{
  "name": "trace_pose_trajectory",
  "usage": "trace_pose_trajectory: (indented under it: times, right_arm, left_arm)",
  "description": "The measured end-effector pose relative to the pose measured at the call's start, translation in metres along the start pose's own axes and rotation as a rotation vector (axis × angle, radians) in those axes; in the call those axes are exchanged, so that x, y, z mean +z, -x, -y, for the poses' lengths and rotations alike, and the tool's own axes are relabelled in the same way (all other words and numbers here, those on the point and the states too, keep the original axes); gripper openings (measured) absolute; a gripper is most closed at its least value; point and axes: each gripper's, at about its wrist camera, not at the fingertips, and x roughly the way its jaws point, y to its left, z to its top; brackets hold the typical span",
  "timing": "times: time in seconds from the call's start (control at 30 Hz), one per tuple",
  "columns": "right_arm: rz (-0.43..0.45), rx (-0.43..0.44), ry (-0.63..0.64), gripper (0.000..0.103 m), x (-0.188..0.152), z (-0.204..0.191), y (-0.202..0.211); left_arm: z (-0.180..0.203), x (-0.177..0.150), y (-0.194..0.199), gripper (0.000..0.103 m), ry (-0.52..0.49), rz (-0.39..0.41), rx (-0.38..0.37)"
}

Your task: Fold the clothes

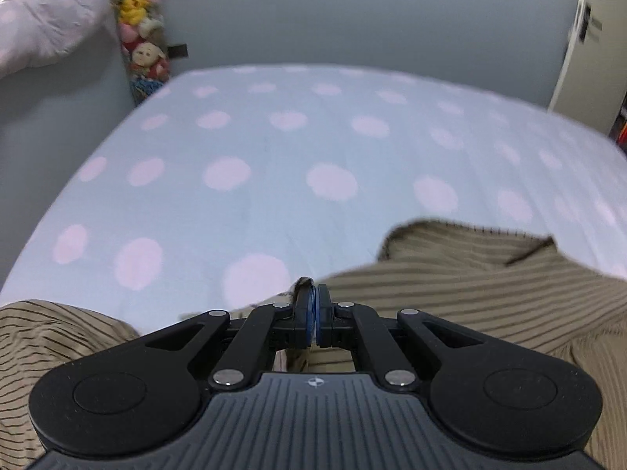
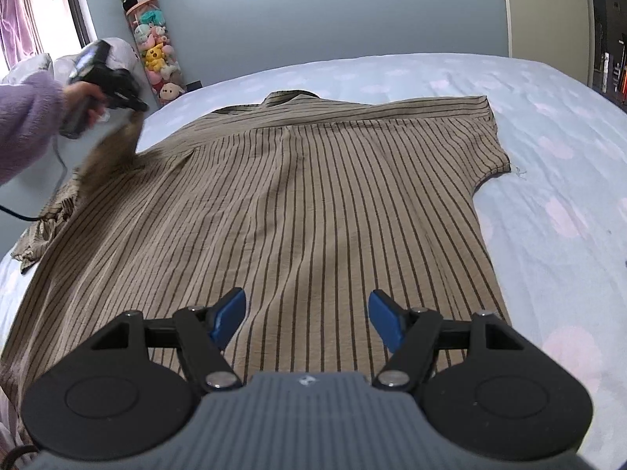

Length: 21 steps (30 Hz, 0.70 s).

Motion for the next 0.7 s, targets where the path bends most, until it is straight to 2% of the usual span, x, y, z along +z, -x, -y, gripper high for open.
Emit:
trace_pose_trajectory:
  times: [0.1, 0.13, 0.17, 0.27, 0.33, 0.5, 0.57, 0.7]
  right_arm:
    - [0.005, 0.019, -0.047, 0.072, 0.000, 0.009, -0.002]
    - [0.006, 0.024, -0.064, 0.072, 0.000, 0.012, -0.003]
    - [0.009, 0.028, -0.078, 0.072, -0.001, 0.014, -0.003]
    - [0.012, 0.033, -0.089, 0.072, -0.002, 0.015, -0.004]
    - [0.016, 0.029, -0.080, 0.072, -0.002, 0.013, -0.003]
    - [0.030, 0.026, -0.066, 0.072, -0.003, 0.009, 0.004]
    - [0.039, 0.030, -0.062, 0.072, -0.004, 0.008, 0.007]
    - [0.051, 0.037, -0.059, 0.072, -0.005, 0.007, 0.013]
  left_arm:
    - [0.012, -0.006, -0.016, 0.013, 0.004, -0.073, -0.013]
    - [0.015, -0.008, -0.016, 0.021, -0.008, -0.081, -0.022]
    - [0.018, -0.010, -0.014, 0.027, -0.023, -0.086, -0.035]
    - [0.021, -0.015, 0.008, 0.033, -0.076, -0.071, -0.060]
    - [0.019, -0.020, 0.026, 0.040, -0.105, -0.051, -0.072]
    - [-0.014, -0.052, 0.074, 0.040, -0.139, -0.005, -0.027]
    - [-0.033, -0.074, 0.086, 0.030, -0.129, -0.010, -0.008]
    - [-0.060, -0.116, 0.092, 0.018, -0.085, -0.061, -0.010]
